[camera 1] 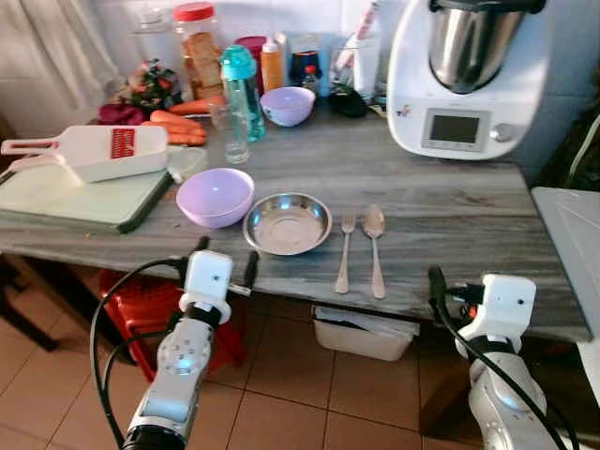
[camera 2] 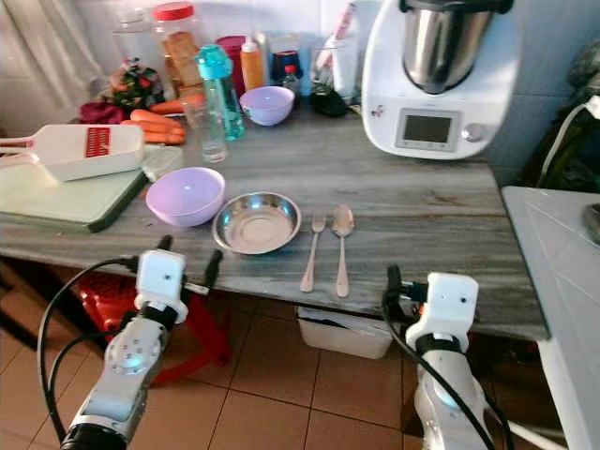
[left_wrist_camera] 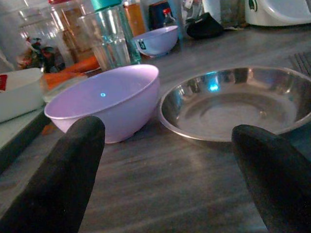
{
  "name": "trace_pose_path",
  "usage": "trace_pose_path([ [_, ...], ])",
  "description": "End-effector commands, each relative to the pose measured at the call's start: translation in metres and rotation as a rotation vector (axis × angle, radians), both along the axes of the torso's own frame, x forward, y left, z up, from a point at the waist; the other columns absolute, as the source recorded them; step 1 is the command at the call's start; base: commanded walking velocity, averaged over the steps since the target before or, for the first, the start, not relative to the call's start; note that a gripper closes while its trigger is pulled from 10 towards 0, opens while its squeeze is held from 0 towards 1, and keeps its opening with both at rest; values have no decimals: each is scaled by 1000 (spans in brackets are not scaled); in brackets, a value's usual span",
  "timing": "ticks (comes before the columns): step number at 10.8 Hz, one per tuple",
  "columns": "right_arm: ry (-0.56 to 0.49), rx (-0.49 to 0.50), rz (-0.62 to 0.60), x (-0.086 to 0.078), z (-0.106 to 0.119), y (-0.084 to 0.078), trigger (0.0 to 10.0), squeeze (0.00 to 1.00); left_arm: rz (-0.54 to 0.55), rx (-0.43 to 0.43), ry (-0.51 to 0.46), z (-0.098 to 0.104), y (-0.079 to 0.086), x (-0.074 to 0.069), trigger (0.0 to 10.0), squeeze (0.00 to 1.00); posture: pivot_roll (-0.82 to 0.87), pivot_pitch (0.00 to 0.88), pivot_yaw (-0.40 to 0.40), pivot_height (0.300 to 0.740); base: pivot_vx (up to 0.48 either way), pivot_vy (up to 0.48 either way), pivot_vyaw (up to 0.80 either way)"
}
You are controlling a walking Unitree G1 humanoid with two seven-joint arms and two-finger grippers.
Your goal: Setting the table
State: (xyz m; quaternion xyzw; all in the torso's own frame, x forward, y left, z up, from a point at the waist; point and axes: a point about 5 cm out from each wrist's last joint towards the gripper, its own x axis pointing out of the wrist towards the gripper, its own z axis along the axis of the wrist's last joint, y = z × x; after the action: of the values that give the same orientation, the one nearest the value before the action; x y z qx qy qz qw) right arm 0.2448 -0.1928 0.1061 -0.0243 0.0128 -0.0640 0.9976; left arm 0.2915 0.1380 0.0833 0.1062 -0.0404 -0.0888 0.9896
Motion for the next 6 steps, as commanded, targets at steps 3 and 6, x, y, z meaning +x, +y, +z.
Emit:
trace_pose_path([
  [3,-31,-11,20,-1,1,8,10000,0,10,40,-16,3,-6,5,10000,0,2,0,84,740,0,0,0],
  [6,-85,-22,19,-12,6,12,10000,0,52,58,15,-5,4,-1,10000,0,-1,0,86,740,0,0,0],
])
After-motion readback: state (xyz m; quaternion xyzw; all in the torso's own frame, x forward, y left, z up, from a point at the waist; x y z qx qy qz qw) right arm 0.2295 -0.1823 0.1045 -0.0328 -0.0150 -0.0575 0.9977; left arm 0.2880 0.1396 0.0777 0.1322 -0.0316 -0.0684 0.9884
